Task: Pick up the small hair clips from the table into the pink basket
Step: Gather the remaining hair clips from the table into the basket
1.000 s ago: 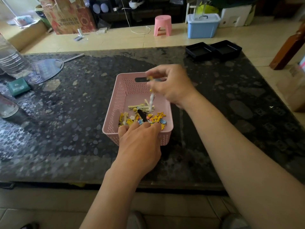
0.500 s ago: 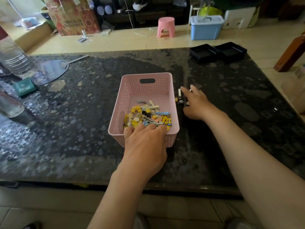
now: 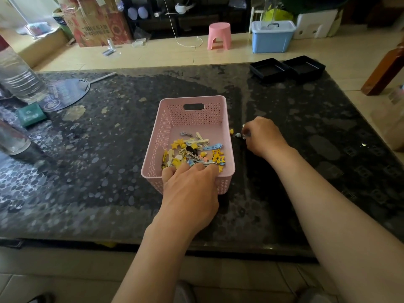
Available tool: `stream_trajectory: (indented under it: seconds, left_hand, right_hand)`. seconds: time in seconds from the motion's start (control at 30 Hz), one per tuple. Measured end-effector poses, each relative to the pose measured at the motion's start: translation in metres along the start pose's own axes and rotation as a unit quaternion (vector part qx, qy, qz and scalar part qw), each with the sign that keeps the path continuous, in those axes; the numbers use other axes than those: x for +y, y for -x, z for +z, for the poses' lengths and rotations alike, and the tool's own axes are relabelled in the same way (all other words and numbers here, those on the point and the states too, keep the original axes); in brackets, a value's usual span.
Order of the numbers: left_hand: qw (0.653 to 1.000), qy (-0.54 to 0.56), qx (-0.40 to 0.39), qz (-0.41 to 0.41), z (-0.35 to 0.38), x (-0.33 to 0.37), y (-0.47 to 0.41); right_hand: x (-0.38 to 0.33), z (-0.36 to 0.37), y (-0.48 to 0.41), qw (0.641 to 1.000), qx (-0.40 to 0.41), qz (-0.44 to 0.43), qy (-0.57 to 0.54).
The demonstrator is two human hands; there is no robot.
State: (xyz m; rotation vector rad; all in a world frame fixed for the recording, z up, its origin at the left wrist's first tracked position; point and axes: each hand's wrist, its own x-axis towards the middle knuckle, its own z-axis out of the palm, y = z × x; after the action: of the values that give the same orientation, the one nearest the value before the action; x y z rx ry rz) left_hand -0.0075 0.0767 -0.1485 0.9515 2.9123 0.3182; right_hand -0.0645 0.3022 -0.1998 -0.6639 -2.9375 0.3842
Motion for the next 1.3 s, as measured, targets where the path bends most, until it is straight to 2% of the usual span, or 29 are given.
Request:
stream_trajectory:
  seconds: [0.2,0.37,0.5,0.57,0.63,0.73,0.8,0.83,0.93,1.0,1.03,1.1,1.2,1.3]
  left_hand:
    - [1.000,-0.001,-0.005,0.000,0.000,-0.001,0.000]
    - [1.000,0.000,-0.003,0.001,0.000,-0.001,-0.001]
    - [1.000,-0.003,0.002,0.000,0.001,-0.001,-0.001]
    - [1.000,-0.005,0.003,0.001,0.001,-0.001,-0.001]
    - [1.000,-0.007,0.003,0.002,0.001,-0.001,-0.001]
    - [1.000,-0.010,0.004,0.002,0.001,0.000,0.000]
    - [1.000,-0.009,0.004,0.003,0.000,0.000,0.000]
    - [1.000,-0.008,0.003,0.003,0.000,0.000,0.000]
    - [1.000,-0.003,0.002,0.004,-0.001,0.000,0.001]
    - [1.000,-0.003,0.006,0.003,0.000,0.000,0.001]
    - [1.000,-0.004,0.008,0.003,0.000,0.000,0.001]
    - [1.000,-0.004,0.007,0.001,0.000,0.000,0.000]
    - [1.000,-0.003,0.004,0.000,0.000,0.000,0.000]
    - [1.000,-0.003,0.000,-0.003,0.001,0.001,-0.001]
  right_hand:
    - [0.005,-0.004,0.002,0.996,0.016,0.047,-0.069]
    - [0.006,-0.015,-0.003,0.961,0.075,0.102,-0.245]
    - [-0.016,-0.037,-0.004,0.910,0.104,0.041,-0.399]
    - [-0.031,-0.047,0.000,0.897,0.115,-0.001,-0.428]
    - [-0.050,-0.055,0.006,0.904,0.110,-0.053,-0.410]
    - [-0.074,-0.056,0.019,0.914,0.037,-0.128,-0.382]
    - [-0.080,-0.051,0.021,0.917,0.007,-0.149,-0.370]
    - [-0.079,-0.048,0.021,0.919,0.016,-0.147,-0.365]
    - [-0.065,-0.041,0.014,0.946,0.099,-0.099,-0.293]
    - [-0.047,-0.030,0.006,0.972,0.117,-0.030,-0.201]
    - [-0.038,-0.023,0.002,0.983,0.094,0.003,-0.156]
    - [-0.024,-0.009,0.000,0.996,0.000,0.057,-0.074]
    - [-0.016,0.011,0.000,0.987,-0.134,0.085,0.012]
    - [-0.018,0.025,-0.003,0.986,-0.149,0.067,0.046]
